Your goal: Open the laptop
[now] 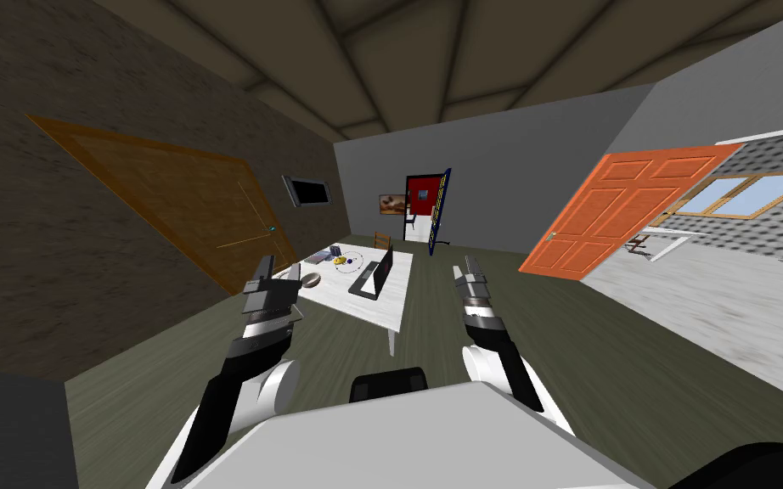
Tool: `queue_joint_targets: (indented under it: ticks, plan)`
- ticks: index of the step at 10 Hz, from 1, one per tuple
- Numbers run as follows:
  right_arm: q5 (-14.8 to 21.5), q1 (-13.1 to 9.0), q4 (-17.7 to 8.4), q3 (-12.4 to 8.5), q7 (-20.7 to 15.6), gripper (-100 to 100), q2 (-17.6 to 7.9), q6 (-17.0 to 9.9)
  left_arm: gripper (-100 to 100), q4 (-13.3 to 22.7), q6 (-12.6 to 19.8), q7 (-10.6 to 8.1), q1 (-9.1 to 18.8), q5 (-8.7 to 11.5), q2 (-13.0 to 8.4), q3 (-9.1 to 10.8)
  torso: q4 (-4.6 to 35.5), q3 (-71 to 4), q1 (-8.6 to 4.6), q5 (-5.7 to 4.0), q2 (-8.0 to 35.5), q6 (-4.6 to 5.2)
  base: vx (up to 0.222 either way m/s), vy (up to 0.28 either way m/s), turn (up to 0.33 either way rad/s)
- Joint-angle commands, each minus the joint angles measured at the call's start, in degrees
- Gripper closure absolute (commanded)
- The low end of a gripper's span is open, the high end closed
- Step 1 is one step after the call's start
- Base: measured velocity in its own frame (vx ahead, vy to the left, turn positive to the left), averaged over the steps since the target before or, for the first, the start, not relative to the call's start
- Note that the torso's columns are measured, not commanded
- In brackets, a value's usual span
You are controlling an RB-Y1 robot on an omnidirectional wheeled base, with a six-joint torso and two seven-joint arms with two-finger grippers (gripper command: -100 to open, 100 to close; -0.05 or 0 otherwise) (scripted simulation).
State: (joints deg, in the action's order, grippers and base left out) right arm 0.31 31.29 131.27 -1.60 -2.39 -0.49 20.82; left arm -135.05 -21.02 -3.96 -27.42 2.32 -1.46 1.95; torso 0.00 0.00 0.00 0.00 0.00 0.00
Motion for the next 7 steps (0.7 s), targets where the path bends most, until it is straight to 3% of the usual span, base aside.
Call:
queue_joint_targets:
  ticks: [1,7]
  plan:
    - [0.0,0.0,0.0,0.0,0.0,0,0.0,0.0,0,0.0,0.0,0.0,0.0,0.0,0.0,0.0,2.35,-4.67,0.0,0.0,2.32,0.0,0.0,0.0,0.0]
    - [0.0,0.0,0.02,0.0,0.0,0,0.0,0.01,0,-0.01,-0.01,0.0,0.0,0.0,0.0,0.0,26.91,-53.81,0.0,0.0,26.93,0.0,0.0,0.0,0.0]
